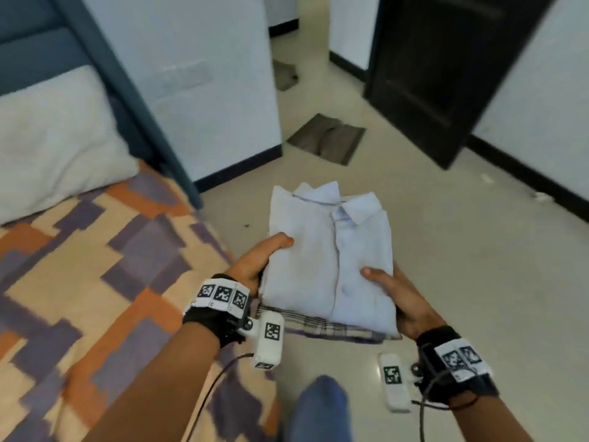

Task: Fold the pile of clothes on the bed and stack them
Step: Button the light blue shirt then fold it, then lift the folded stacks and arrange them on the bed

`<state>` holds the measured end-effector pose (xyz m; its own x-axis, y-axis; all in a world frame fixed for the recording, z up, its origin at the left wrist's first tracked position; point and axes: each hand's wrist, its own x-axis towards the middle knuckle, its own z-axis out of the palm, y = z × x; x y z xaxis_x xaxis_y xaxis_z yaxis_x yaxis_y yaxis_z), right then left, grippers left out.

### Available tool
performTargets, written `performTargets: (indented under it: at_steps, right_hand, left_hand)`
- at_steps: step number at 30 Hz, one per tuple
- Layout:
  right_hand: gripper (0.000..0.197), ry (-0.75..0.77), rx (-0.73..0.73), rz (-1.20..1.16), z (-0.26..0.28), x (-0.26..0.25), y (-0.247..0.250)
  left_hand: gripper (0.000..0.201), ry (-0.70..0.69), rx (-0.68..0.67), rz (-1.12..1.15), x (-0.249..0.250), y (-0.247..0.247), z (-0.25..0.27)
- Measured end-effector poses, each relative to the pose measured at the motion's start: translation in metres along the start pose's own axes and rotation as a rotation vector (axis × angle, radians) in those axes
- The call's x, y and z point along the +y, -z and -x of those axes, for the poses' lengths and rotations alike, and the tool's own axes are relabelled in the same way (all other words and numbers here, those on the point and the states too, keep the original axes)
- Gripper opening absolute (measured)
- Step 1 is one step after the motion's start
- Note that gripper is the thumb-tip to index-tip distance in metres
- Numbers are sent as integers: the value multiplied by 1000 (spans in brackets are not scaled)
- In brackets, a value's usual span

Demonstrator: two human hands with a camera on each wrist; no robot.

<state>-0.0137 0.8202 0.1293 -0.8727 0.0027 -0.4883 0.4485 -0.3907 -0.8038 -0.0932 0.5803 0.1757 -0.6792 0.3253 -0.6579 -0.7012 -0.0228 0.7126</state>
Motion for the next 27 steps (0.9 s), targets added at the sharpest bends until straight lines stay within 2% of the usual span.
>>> performTargets:
  at_steps: [2,5,7,11,13,18,23,27]
  right_hand:
    - [90,35,62,-47,28,-36,37]
    - [66,107,200,-120,85,-87,88]
    - [59,148,257,-153,124,-113,107]
    - [59,191,406,-256,213,-150,132]
    - [63,231,471,-290,247,-152,144]
    - [74,349,723,-419,339,-130,176]
    - [57,505,947,-577,426,-102,190]
    - [53,640,1113,-729,486,-75,200]
  left_hand:
    - [42,22,-59,-60,23,-59,-3]
    - [49,15,-169,-189,60,-148,4]
    - [51,-3,-229,-256,77,-194,15]
    - [35,28,-343,-413,99,-278,49]
    - [25,30,-415,-457,96,-310,56]
    - [25,70,-650,-595,60,-411,80]
    - [31,137,-922,-730,17,-513,117]
    - [28,223,-1036,-850,-31,-587,158]
